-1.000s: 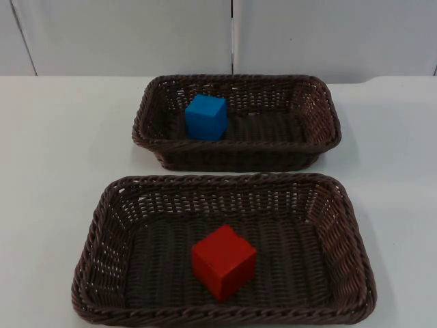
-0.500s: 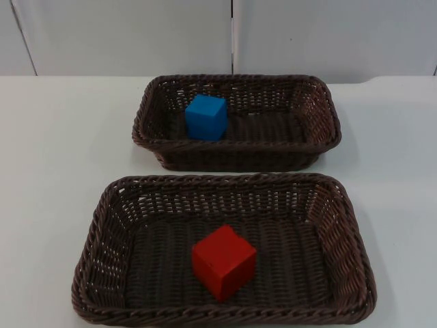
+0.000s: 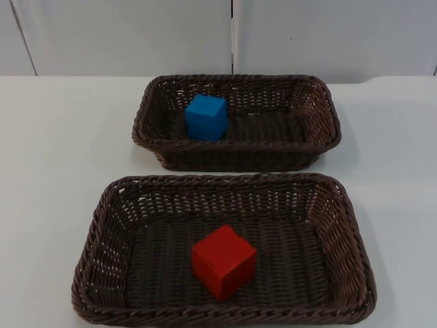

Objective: Pick up one cube with the left hand and place it into the upper basket. Pick up one cube with the right hand and place it into the lower basket.

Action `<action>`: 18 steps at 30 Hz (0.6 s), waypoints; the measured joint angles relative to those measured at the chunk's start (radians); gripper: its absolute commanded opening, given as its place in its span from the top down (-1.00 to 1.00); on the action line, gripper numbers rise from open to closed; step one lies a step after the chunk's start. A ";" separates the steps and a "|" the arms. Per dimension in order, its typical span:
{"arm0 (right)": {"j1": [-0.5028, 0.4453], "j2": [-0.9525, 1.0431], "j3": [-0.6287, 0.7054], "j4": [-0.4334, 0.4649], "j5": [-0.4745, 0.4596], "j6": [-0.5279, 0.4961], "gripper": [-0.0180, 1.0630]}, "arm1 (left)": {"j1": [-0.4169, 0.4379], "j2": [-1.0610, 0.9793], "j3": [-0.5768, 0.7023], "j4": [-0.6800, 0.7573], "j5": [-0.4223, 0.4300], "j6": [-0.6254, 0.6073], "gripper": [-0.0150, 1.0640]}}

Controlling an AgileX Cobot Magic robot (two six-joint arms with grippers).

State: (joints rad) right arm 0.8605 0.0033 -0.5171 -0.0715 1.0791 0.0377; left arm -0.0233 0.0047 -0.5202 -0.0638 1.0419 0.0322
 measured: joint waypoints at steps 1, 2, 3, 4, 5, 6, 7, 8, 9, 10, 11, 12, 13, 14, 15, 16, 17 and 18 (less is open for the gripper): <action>0.000 0.000 0.000 0.000 0.000 0.000 -0.98 | 0.000 0.000 0.000 0.000 0.000 0.000 -0.98; -0.002 0.000 0.000 0.000 0.000 0.000 -0.98 | 0.000 0.000 0.000 0.000 0.000 0.000 -0.98; -0.002 0.000 0.000 0.000 0.000 0.000 -0.98 | 0.000 0.000 0.000 0.000 0.000 0.000 -0.98; -0.012 0.000 0.000 0.000 0.002 0.000 -0.98 | 0.000 0.000 0.000 0.000 0.000 0.000 -0.98; -0.026 0.000 0.000 0.000 0.002 0.000 -0.98 | 0.000 0.000 0.000 0.000 0.000 0.000 -0.98; -0.040 0.000 0.000 0.000 0.002 0.000 -0.98 | 0.000 0.000 0.000 0.000 0.000 0.000 -0.98; -0.073 0.000 0.000 0.000 0.002 0.000 -0.98 | 0.000 0.000 0.000 0.000 0.000 0.000 -0.98; -0.073 0.000 0.000 0.000 0.002 0.000 -0.98 | 0.000 0.000 0.000 0.000 0.000 0.000 -0.98; -0.099 0.000 0.000 0.000 0.002 0.000 -0.98 | 0.000 0.000 0.000 0.000 0.000 0.000 -0.98; -0.123 0.000 0.000 0.000 0.002 0.000 -0.98 | 0.000 0.000 0.000 0.000 0.000 0.000 -0.98; -0.152 0.000 0.000 0.000 0.002 0.000 -0.98 | 0.000 0.000 0.000 0.000 0.000 0.000 -0.98; -0.181 0.000 0.000 0.000 0.002 0.000 -0.98 | 0.000 0.000 0.000 0.000 0.000 0.000 -0.98; -0.181 0.000 0.000 0.000 0.002 0.000 -0.98 | 0.000 0.000 0.000 0.000 0.000 0.000 -0.98; -0.211 0.000 0.000 0.000 0.002 0.000 -0.98 | 0.000 0.000 0.000 0.000 0.000 0.000 -0.98; -0.236 0.000 0.000 0.000 0.002 0.000 -0.98 | 0.000 0.000 0.000 0.000 0.000 0.000 -0.98; -0.261 0.000 0.000 0.000 0.002 0.000 -0.98 | 0.000 0.000 0.000 0.000 0.000 0.000 -0.98; -0.290 0.000 0.000 0.000 0.002 0.000 -0.98 | 0.000 0.000 0.000 0.000 0.000 0.000 -0.98; -0.320 0.000 0.000 0.000 0.002 0.000 -0.98 | 0.000 0.000 0.000 0.000 0.000 0.000 -0.98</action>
State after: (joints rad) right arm 0.5406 0.0033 -0.5171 -0.0715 1.0813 0.0377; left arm -0.0233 0.0047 -0.5202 -0.0638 1.0419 0.0322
